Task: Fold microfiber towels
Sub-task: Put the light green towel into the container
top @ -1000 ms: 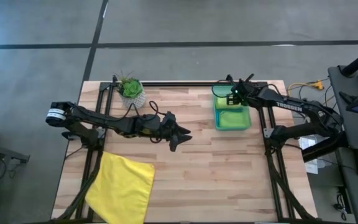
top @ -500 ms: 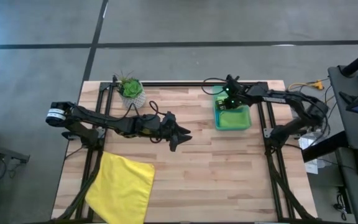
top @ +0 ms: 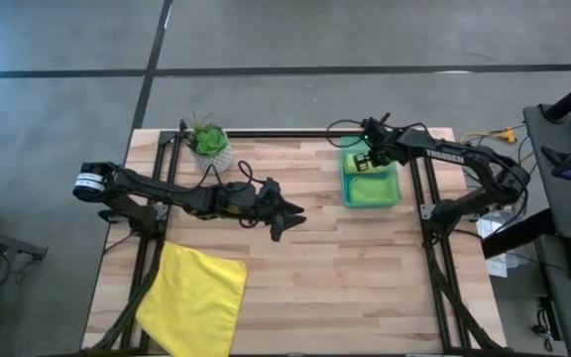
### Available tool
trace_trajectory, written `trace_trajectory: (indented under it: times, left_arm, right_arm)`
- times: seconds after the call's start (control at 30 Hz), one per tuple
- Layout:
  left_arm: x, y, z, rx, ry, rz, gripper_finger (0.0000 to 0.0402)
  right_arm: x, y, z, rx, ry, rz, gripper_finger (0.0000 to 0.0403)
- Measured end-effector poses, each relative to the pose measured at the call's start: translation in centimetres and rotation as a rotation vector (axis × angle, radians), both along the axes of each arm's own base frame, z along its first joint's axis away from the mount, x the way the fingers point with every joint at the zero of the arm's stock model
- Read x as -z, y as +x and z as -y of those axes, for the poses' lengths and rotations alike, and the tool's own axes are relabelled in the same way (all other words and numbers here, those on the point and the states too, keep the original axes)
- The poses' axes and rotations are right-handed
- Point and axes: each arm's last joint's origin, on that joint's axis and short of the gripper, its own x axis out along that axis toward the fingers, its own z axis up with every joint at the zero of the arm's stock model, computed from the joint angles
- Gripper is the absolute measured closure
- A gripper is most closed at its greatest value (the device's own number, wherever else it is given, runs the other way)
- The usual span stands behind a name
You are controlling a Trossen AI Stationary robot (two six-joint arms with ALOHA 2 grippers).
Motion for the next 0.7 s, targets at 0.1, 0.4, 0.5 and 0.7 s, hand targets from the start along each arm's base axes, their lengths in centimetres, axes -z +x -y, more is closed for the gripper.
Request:
trace_trajectory:
  times: [0.1, 0.4, 0.5, 0.7]
  left_arm:
    - [0.0, 0.0, 0.0, 0.000, 0.000, 0.000, 0.0226]
    - [0.0, 0.0, 0.0, -0.001, 0.000, -0.001, 0.0226]
    - [0.0, 0.0, 0.0, -0.001, 0.000, -0.001, 0.0226]
    - [0.0, 0.0, 0.1, 0.001, 0.000, 0.000, 0.0226]
  right_arm:
    - [1.6, -0.4, -0.1, 0.005, 0.047, -0.051, 0.0394]
    - [0.8, -0.5, 0.4, 0.024, 0.019, -0.095, 0.0394]
    - [0.6, -0.7, 1.0, 0.029, -0.020, -0.116, 0.0394]
    - [2.5, -1.2, 2.5, 0.041, 0.039, -0.189, 0.0394]
